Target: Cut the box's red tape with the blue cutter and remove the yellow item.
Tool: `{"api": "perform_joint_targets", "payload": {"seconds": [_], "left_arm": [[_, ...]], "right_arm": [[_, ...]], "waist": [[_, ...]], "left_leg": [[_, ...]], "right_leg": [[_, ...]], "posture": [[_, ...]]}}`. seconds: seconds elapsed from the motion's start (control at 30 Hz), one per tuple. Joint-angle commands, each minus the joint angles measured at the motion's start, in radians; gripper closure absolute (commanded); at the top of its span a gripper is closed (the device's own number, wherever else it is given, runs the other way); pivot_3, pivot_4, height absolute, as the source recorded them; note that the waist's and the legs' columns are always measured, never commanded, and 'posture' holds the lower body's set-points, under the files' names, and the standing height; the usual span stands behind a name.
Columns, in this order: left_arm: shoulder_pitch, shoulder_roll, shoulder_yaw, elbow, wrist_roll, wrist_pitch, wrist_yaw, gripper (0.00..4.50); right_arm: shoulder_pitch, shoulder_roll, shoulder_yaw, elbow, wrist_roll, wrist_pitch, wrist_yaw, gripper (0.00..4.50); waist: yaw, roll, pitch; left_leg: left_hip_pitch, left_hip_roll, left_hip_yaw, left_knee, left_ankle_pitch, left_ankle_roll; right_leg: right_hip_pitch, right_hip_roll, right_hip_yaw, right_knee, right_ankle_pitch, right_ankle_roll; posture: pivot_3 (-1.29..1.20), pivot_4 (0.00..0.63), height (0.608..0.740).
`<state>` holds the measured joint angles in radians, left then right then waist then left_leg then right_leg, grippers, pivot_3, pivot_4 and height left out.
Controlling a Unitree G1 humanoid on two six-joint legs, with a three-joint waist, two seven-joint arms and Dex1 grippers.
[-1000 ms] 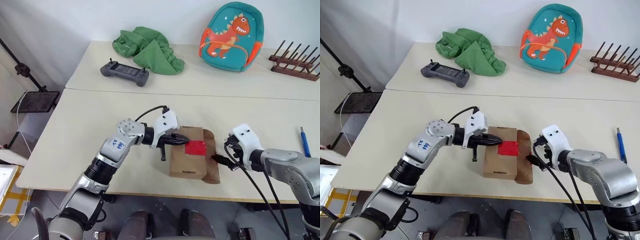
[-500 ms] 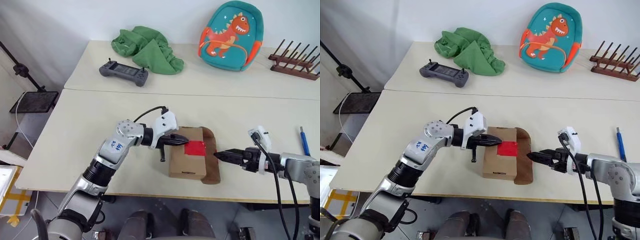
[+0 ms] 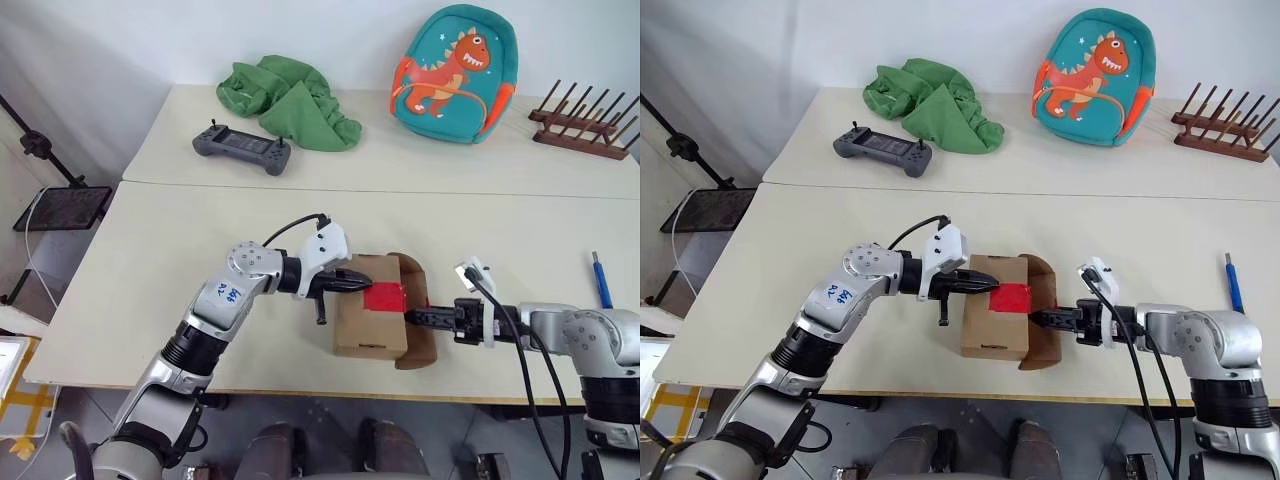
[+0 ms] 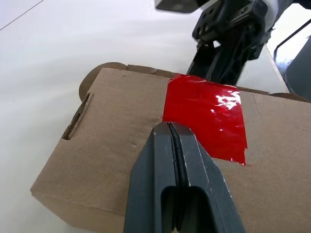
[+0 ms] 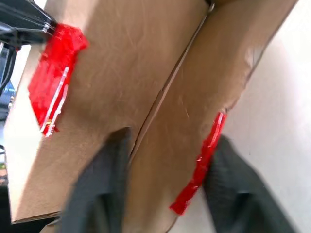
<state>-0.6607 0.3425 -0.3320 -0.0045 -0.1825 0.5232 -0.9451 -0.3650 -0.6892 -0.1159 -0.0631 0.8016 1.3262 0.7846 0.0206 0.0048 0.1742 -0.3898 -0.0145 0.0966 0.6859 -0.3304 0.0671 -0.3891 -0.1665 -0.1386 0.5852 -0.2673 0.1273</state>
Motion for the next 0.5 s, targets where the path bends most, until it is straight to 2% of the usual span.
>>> {"api": "perform_joint_targets", "payload": {"seconds": [0.03,0.23,0.43,0.5], "left_arm": [[0.031,0.002,-0.01,0.028,0.006,0.036,0.013,4.5],[0.04,0.008,-0.009,0.026,0.006,0.027,0.012,4.5],[0.054,0.012,-0.007,0.009,0.005,0.029,0.013,4.5],[0.057,0.015,-0.01,0.006,0.005,0.025,0.007,4.5]], "right_arm": [[-0.042,-0.002,0.097,0.067,-0.002,0.079,0.032,3.3],[-0.142,0.037,0.159,0.168,-0.033,0.125,0.03,3.3],[-0.163,0.045,0.2,0.204,-0.051,0.124,0.061,3.3],[-0.181,0.045,0.2,0.224,-0.057,0.125,0.073,3.67]], "waist": [[-0.001,0.0,0.0],[-0.003,-0.001,0.0],[-0.019,-0.003,-0.003],[-0.022,-0.003,-0.003]], "left_leg": [[0.0,0.0,0.0,0.0,0.0,0.0],[0.0,0.0,0.0,0.0,0.0,0.0],[0.002,0.001,0.0,-0.002,-0.001,-0.004],[0.002,0.001,0.0,-0.003,-0.001,-0.005]], "right_leg": [[0.0,0.0,0.0,0.0,0.0,0.0],[0.0,0.0,0.0,0.0,0.0,0.0],[0.0,0.0,0.0,0.0,-0.001,-0.001],[0.0,0.0,0.0,0.0,-0.001,-0.001]], "posture": [[0.0,0.15,0.74],[0.0,0.15,0.74],[0.0,0.15,0.74],[0.0,0.15,0.74]]}}
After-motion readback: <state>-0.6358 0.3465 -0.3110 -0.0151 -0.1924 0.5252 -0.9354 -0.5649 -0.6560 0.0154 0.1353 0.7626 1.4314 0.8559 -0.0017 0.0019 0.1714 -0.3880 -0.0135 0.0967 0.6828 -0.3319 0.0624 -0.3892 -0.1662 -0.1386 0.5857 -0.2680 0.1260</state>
